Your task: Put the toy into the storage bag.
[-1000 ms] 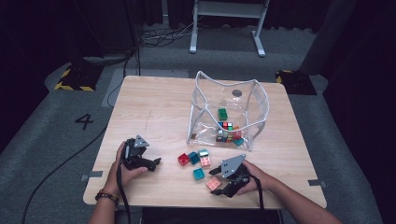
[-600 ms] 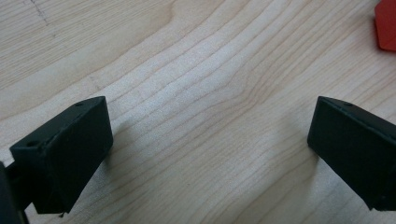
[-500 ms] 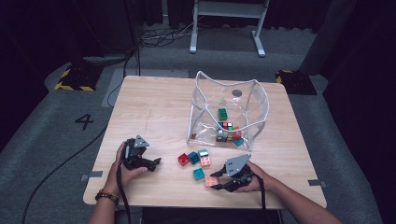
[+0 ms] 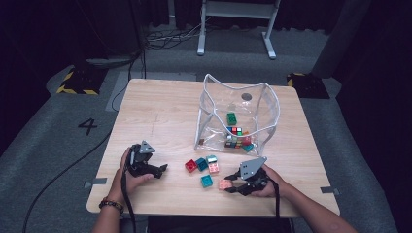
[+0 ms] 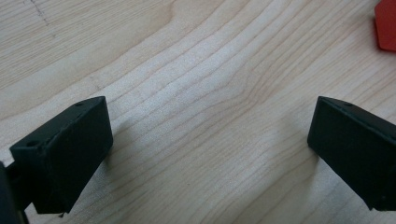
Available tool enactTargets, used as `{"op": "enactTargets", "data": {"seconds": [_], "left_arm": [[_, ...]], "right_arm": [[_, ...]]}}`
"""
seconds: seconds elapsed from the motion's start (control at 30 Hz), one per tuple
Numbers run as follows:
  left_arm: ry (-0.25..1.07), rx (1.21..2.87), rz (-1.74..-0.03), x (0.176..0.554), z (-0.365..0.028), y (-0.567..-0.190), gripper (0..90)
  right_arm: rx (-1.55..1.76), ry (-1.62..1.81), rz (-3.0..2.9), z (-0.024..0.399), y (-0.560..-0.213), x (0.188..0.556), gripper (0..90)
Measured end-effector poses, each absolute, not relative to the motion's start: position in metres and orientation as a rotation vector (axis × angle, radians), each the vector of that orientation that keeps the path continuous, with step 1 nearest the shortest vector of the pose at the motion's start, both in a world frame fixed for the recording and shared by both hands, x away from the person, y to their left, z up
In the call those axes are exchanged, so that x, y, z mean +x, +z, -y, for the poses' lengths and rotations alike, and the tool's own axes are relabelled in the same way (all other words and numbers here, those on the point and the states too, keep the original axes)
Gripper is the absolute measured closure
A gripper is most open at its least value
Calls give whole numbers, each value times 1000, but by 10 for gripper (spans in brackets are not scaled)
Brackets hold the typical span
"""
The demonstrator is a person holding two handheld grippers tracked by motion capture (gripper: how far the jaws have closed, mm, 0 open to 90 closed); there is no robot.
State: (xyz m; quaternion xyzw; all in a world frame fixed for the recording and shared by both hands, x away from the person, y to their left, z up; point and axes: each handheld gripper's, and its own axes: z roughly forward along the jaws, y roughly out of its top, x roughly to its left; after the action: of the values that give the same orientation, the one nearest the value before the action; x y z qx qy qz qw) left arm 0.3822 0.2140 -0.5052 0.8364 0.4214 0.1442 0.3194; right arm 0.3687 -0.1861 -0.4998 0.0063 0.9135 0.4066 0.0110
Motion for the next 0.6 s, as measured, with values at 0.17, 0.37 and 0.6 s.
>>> {"op": "enactTargets", "data": {"seconds": [0.17,0.37,0.6], "left_arm": [[379,2199,-1108,382,-214,-505,3],[379,2199,-1108,382,-214,-505,3],[379,2199,-1108,382,-214,-505,3]], "right_arm": [[68,1208,-2839,200,-493,371,599],[139,1235,-2783,217,-482,378,599],[251,1270,-2695,240,-458,380,599]]}}
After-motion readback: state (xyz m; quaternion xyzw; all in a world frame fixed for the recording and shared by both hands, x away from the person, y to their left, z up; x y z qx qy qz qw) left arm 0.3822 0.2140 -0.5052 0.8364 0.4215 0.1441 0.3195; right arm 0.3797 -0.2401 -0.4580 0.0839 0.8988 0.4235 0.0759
